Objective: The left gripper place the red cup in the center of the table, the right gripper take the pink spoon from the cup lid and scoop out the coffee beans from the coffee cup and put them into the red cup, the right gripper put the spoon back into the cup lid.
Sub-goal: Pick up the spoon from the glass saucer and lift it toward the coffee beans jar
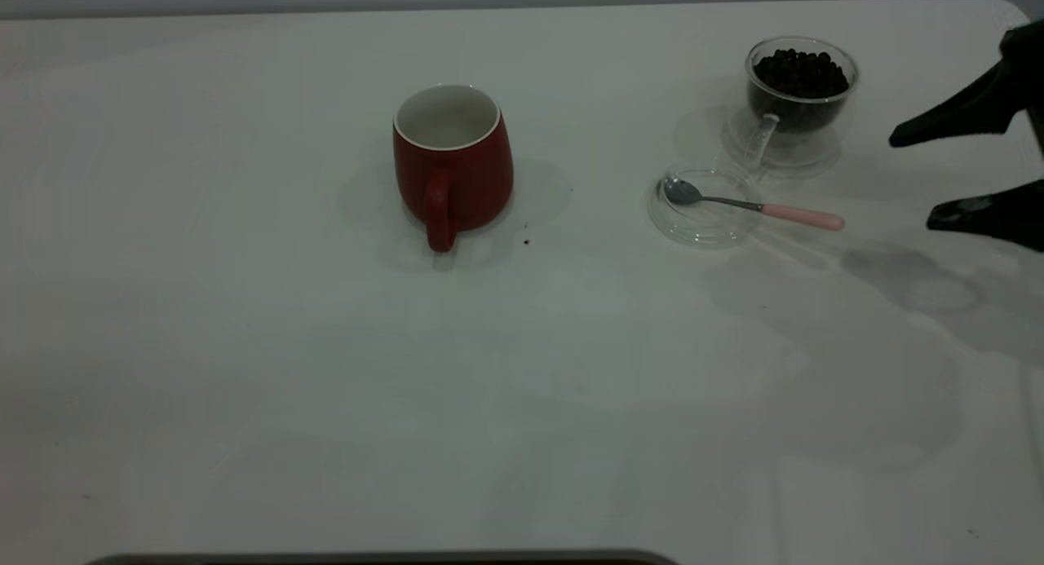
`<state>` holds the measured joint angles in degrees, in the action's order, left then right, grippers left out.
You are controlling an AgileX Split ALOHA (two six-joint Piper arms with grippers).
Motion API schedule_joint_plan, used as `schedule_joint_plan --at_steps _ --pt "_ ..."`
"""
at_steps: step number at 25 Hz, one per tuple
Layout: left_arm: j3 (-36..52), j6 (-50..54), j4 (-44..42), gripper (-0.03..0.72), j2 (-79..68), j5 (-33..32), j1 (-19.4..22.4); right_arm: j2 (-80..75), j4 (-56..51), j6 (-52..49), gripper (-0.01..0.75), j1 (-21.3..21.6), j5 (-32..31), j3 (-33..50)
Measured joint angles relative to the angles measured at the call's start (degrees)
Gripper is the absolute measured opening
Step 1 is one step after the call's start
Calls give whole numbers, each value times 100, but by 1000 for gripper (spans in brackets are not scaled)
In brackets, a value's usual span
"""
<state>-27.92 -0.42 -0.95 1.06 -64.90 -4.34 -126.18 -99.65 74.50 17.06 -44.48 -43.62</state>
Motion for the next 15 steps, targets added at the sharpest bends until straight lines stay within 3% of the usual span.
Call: schedule_joint_plan --at_steps 15 --pt "0 0 0 569 0 0 0 -1042 -364 328 675 -501 -201 -668"
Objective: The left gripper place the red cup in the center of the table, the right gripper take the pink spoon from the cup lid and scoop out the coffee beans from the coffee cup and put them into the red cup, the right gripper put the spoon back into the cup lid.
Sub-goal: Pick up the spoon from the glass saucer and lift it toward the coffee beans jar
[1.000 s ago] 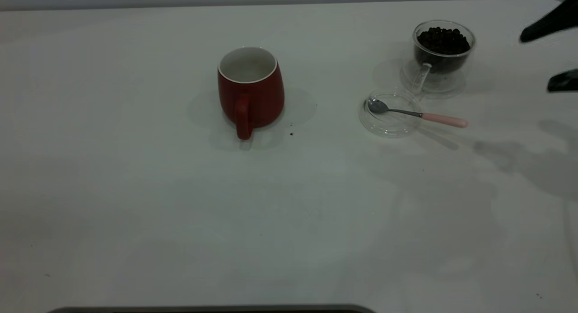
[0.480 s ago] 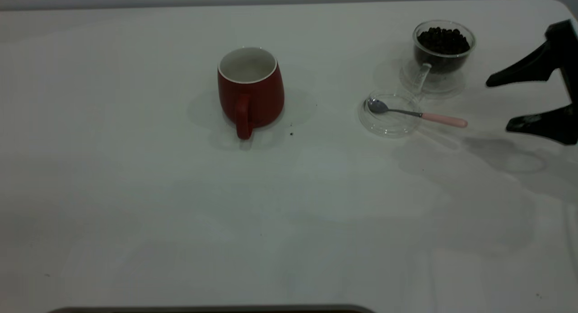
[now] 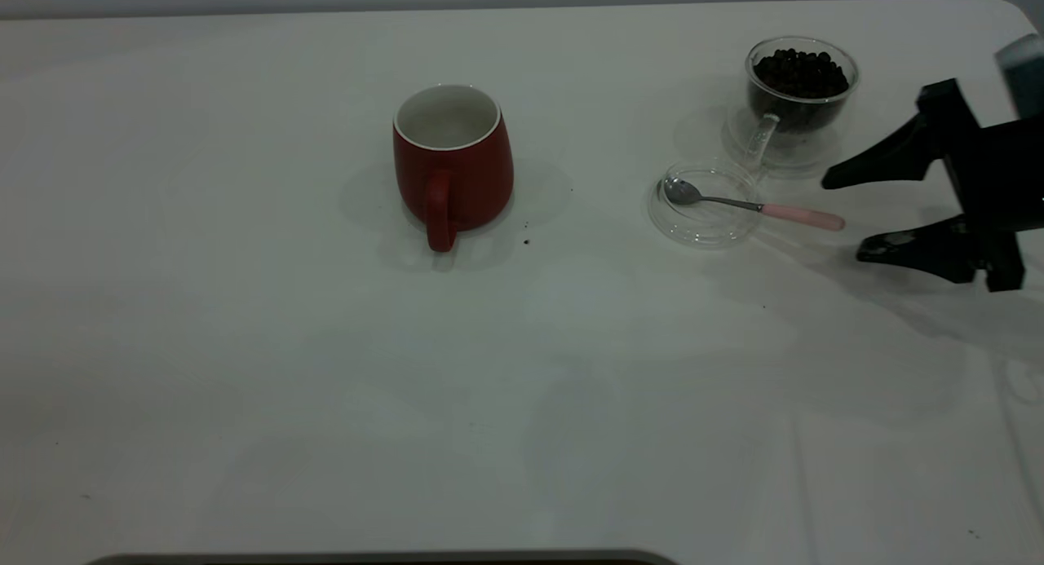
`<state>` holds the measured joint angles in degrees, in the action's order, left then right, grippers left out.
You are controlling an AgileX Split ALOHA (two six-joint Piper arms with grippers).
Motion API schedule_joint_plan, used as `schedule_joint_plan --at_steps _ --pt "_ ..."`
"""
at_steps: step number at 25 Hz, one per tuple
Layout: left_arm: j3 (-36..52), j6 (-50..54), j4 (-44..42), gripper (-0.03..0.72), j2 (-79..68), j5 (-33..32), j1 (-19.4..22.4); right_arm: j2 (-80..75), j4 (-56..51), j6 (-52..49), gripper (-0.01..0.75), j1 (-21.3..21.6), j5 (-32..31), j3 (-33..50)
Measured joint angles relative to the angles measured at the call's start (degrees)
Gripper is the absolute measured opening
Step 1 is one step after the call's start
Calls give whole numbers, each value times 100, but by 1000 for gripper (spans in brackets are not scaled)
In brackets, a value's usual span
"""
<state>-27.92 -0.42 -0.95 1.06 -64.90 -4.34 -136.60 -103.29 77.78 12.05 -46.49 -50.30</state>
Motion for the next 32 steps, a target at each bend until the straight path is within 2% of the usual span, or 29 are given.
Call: schedule_joint_plan --at_steps 6,18,28,32 --pt "0 0 0 569 0 0 0 -235 0 -80 661 -235 -4 -382" --pt "0 7 0 569 0 0 0 -336 5 -110 490 -240 -387 -564" --pt "0 7 0 569 0 0 0 -336 16 -50 454 -240 -488 -677" --pt "0 7 0 569 0 0 0 -336 22 -24 393 -240 -481 -732"
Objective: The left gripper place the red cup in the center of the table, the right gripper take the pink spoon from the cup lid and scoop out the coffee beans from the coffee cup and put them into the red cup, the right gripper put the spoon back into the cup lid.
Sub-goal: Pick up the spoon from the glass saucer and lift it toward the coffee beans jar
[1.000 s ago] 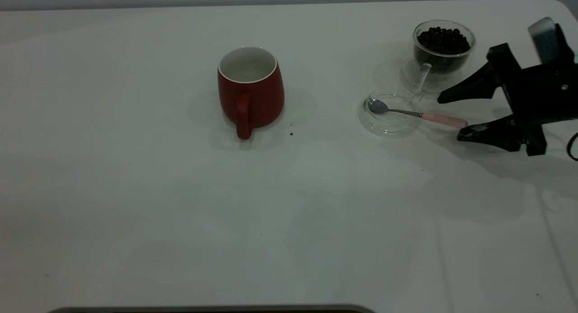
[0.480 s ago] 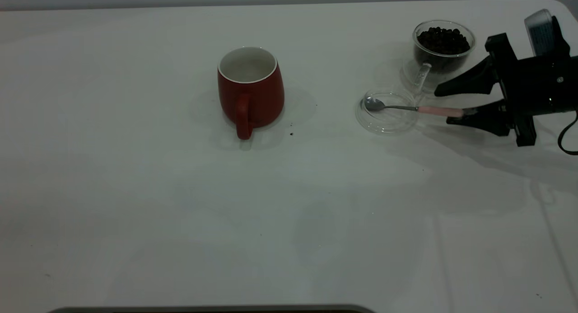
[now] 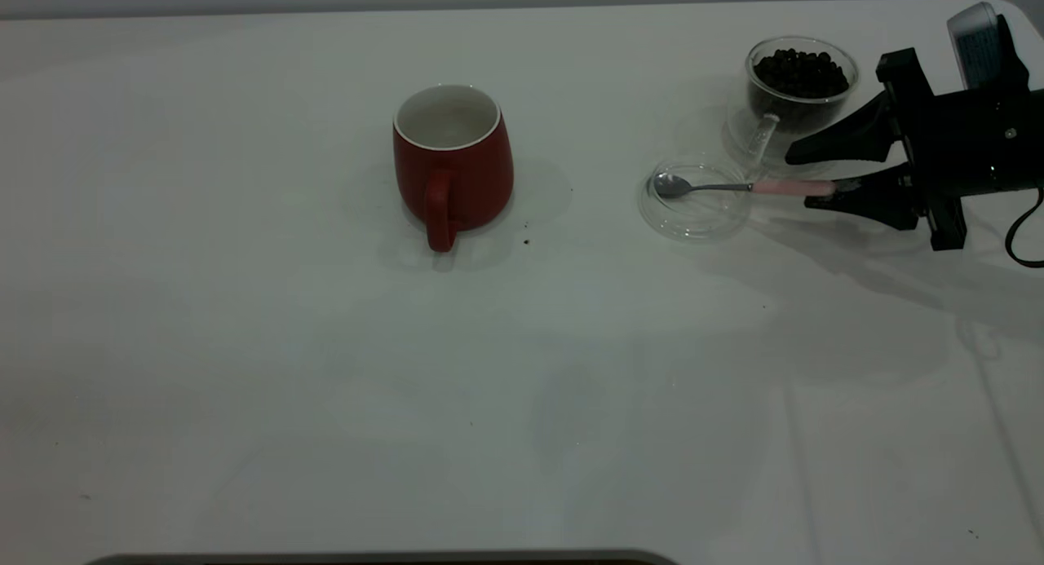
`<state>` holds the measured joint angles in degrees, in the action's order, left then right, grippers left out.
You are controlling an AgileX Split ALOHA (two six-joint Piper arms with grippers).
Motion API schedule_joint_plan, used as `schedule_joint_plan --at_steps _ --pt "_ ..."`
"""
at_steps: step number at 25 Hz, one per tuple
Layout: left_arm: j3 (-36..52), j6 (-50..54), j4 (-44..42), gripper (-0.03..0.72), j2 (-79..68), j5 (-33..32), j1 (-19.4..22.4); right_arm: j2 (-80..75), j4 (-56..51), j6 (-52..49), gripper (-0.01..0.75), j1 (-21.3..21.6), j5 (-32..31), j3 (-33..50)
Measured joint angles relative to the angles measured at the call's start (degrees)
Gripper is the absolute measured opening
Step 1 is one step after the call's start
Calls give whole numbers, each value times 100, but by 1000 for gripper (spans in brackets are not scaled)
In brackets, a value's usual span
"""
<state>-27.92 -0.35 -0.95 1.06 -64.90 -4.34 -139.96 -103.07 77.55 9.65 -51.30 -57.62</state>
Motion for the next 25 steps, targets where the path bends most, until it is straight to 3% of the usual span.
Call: schedule_joint_plan --at_steps 9,15,25 --pt "0 0 0 569 0 0 0 0 0 175 131 0 -60 -21" --pt "0 0 0 569 0 0 0 0 100 342 113 24 -107 -21" --pt "0 -13 0 569 0 0 0 1057 1208 189 113 268 -104 161"
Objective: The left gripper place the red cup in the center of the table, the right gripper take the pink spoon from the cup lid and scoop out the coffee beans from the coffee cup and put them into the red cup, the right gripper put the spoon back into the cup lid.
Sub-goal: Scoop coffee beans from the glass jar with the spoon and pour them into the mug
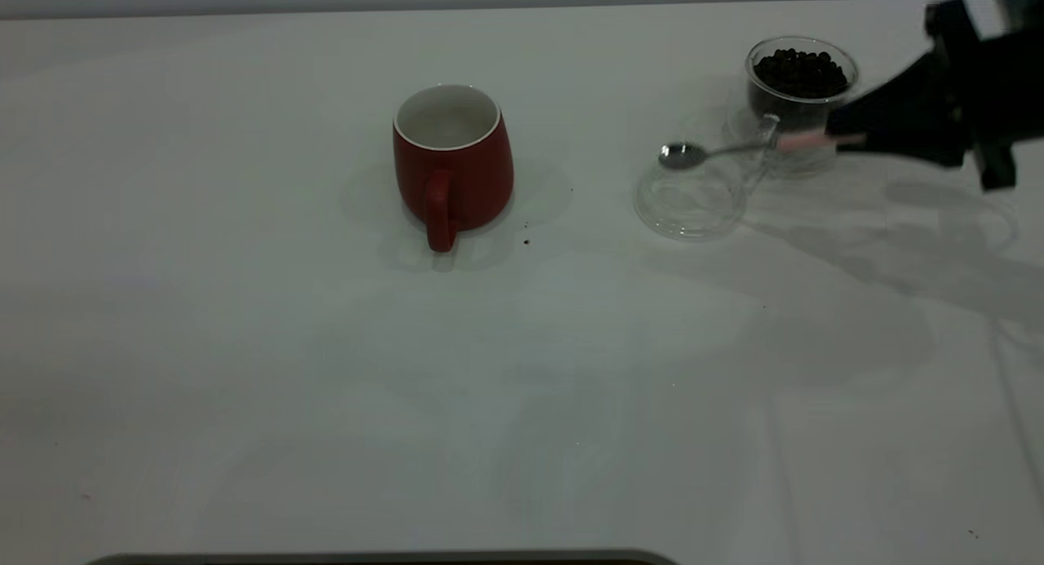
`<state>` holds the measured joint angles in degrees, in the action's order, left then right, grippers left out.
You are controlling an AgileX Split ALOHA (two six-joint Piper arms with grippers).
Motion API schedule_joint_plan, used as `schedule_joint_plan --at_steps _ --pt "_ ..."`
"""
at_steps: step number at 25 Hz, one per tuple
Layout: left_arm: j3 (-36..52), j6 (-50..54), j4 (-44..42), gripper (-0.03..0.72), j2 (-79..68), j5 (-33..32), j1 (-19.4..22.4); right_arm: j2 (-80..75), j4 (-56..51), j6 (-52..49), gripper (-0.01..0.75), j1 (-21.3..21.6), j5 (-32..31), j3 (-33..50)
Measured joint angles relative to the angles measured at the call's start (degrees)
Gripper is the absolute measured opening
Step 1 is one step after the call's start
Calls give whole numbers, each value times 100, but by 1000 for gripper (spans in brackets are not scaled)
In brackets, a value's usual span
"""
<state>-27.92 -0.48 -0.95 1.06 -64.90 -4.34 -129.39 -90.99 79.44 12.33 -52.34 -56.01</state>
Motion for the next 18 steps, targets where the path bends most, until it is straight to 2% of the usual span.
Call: schedule_joint_plan --at_steps 4,8,15,18 --pt "0 0 0 569 0 0 0 612 237 -45 113 0 119 44" --pt "0 0 0 569 0 0 0 1054 409 -161 113 0 669 -138" --pt "0 0 0 569 0 0 0 1098 1357 -1157 113 14 1570 -869" --pt "0 0 0 569 0 0 0 1098 1628 -1447 113 73 1741 -988"
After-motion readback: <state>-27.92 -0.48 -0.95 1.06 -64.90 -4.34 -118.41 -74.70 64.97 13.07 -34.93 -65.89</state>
